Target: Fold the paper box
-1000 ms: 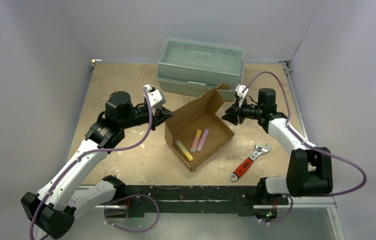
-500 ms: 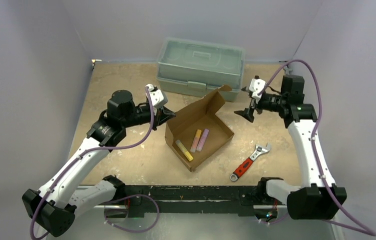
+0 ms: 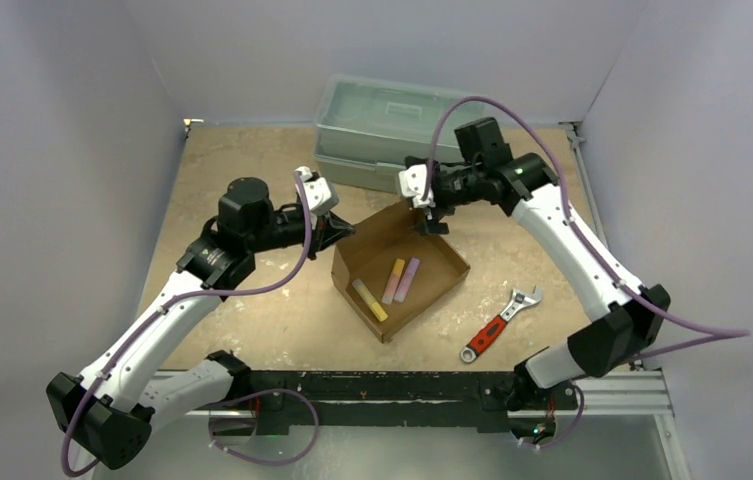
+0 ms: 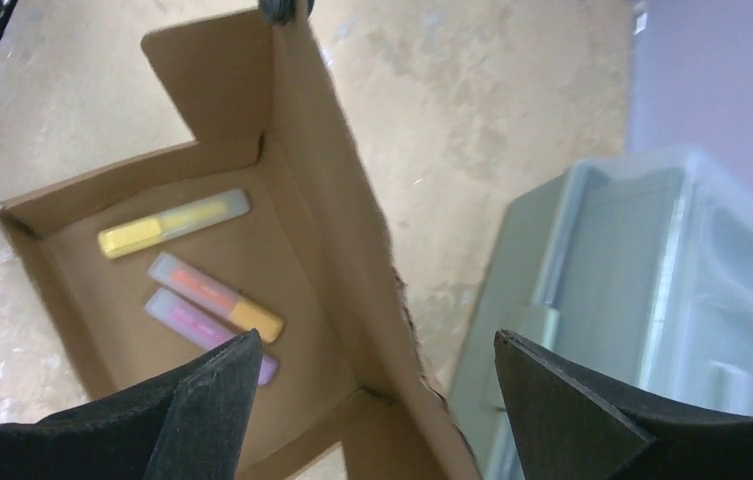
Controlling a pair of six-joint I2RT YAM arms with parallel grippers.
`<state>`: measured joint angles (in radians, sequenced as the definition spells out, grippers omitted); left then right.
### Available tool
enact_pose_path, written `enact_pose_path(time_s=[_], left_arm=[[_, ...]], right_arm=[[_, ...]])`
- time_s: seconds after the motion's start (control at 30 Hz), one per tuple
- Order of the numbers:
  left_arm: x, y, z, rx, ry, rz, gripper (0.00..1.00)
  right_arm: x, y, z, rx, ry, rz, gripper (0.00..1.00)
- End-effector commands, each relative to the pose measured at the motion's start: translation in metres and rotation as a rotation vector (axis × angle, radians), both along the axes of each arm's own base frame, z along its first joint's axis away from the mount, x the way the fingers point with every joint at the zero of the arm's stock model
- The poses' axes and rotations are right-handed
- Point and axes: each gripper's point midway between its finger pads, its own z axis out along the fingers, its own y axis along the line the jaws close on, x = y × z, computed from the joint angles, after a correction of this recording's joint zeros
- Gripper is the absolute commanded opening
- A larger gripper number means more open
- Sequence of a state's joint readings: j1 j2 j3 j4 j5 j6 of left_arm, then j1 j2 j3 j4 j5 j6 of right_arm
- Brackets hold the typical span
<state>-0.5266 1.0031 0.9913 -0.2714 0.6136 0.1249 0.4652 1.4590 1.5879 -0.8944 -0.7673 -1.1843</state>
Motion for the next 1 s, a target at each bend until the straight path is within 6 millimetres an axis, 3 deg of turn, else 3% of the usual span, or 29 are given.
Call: enact_pose_path(time_s=[0.0,0.13,0.33,0.77,0.97], left_arm=[[-0.007,0.000,-0.027,0.067,0.099,-0.020,0.00],[-0.006,0.000,-0.027,0.064,0.101,-0.014,0.00],[-0.007,-0.001,-0.026,0.056,0.110,-0.013,0.00],[-0.010,0.001,-0.018,0.019,0.125,0.016,0.04],[-0.008,0.001,-0.002,-0.039,0.122,0.057,0.24]], right_arm=[[0.001,-0.010,-0.021,-0.144,-0.013,-0.038,0.84],[-0.007,-0.015,-0.039,-0.197,-0.014,-0.036,0.64],[-0.016,-0.025,-0.049,-0.218,-0.037,-0.056,0.37],[-0.033,-0.033,-0.081,-0.248,-0.014,-0.061,0.21],[-0.039,-0.039,-0.093,-0.263,-0.006,-0.072,0.19]])
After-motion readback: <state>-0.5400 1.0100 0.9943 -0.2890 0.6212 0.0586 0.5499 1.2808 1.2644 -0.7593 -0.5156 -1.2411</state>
